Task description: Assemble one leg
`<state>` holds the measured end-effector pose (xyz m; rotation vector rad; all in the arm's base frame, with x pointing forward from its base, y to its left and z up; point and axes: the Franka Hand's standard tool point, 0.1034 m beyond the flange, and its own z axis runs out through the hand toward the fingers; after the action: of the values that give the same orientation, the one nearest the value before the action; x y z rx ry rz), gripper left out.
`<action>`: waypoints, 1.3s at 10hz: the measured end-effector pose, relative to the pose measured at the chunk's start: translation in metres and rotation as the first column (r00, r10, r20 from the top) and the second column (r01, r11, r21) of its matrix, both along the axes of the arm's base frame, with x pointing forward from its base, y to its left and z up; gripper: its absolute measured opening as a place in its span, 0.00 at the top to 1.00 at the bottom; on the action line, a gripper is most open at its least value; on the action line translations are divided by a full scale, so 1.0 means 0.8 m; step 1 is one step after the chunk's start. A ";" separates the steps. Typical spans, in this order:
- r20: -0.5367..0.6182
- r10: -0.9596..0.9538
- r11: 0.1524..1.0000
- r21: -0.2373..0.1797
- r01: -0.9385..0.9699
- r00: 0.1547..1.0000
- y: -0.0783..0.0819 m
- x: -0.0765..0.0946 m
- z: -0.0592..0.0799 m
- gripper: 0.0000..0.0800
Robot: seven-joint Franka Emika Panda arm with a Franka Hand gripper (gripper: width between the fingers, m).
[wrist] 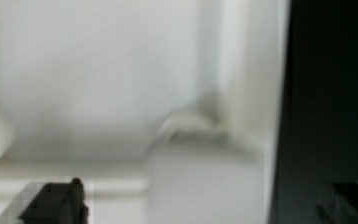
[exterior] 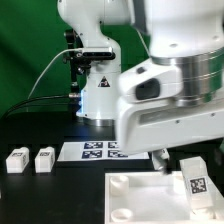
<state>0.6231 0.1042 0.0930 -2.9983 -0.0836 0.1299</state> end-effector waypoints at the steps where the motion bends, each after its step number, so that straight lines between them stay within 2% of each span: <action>1: 0.009 -0.007 1.000 -0.003 0.007 1.000 -0.002 0.001 -0.006 0.19; 5: 0.021 -0.018 1.000 -0.007 0.019 1.000 -0.004 0.004 -0.016 0.19; 7: 0.021 -0.019 1.000 -0.007 0.019 1.000 -0.004 0.004 -0.016 0.54; 8: 0.015 -0.061 0.998 -0.010 0.061 0.998 -0.004 0.004 -0.016 0.63; 10: 0.014 -0.067 0.998 -0.010 0.067 0.998 -0.004 0.004 -0.016 0.63; 11: -0.007 -0.230 0.973 -0.020 0.230 0.973 -0.002 0.003 -0.016 0.63; 12: -0.014 -0.290 0.957 -0.026 0.290 0.957 -0.002 0.003 -0.016 0.63; 13: -0.037 -0.468 0.884 -0.036 0.467 0.883 0.001 0.004 -0.016 0.63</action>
Offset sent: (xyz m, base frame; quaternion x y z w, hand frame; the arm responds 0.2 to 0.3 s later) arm 0.0077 0.0007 -0.0083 0.0032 0.0112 0.0431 0.9990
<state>0.6262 0.1049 0.0802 -2.9363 0.6489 0.1435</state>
